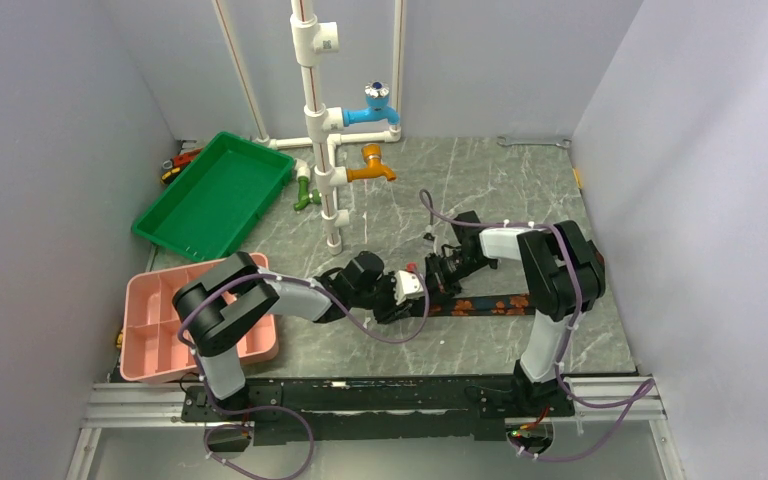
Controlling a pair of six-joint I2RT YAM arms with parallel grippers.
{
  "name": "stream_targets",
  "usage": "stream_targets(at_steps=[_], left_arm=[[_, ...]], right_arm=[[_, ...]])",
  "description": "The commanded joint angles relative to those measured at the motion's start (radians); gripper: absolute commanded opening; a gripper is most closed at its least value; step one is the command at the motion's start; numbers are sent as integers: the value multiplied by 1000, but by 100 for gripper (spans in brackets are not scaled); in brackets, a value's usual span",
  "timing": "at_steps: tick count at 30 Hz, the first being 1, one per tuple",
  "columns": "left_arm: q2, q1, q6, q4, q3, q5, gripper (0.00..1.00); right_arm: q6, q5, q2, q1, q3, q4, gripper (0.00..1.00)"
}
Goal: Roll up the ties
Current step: Roll the tie at the center of the board.
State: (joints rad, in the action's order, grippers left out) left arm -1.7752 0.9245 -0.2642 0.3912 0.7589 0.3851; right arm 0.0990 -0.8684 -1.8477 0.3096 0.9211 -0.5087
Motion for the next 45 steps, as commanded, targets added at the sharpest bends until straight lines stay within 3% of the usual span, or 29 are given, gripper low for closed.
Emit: stream_targets(at_steps=[1, 4, 13, 18, 21, 26, 31, 34, 36, 37, 38, 40, 41, 45], left_arm=[[18, -46, 40, -44, -136, 66, 50], [67, -88, 40, 111, -211, 129, 59], [-4, -114, 105, 390, -258, 261, 66], [-119, -105, 182, 494, -196, 262, 64], [-152, -102, 209, 523, -175, 278, 57], [-103, -99, 134, 407, -181, 258, 26], [12, -71, -28, 123, -157, 134, 16], [44, -39, -76, -35, -125, 52, 10], [57, -34, -80, -91, -119, 19, 8], [65, -31, -75, -103, -120, 5, 9], [73, -31, -69, -112, -121, 8, 16], [86, -39, -48, -75, -143, 50, 45], [94, -45, -26, -27, -163, 74, 52], [80, -100, 83, 257, -273, 181, 64]], right_arm=[[-69, 182, -46, 10, 12, -21, 0], [-66, 227, -65, 18, 36, -42, 0], [-74, 284, -96, 55, 91, -108, 0], [-74, 301, -96, 75, 90, -97, 0], [-77, 312, -100, 77, 90, -92, 0], [-70, 304, -93, 76, 99, -67, 0], [-41, 233, -56, 77, 117, -24, 0], [-44, 204, -60, 78, 151, -48, 12], [-63, 187, -56, 77, 163, -71, 12], [-75, 176, -51, 78, 159, -72, 6], [-80, 170, -48, 78, 149, -68, 0], [-76, 168, -59, 85, 142, -58, 0], [-78, 171, -70, 91, 142, -60, 0], [-89, 210, -99, 103, 128, -57, 0]])
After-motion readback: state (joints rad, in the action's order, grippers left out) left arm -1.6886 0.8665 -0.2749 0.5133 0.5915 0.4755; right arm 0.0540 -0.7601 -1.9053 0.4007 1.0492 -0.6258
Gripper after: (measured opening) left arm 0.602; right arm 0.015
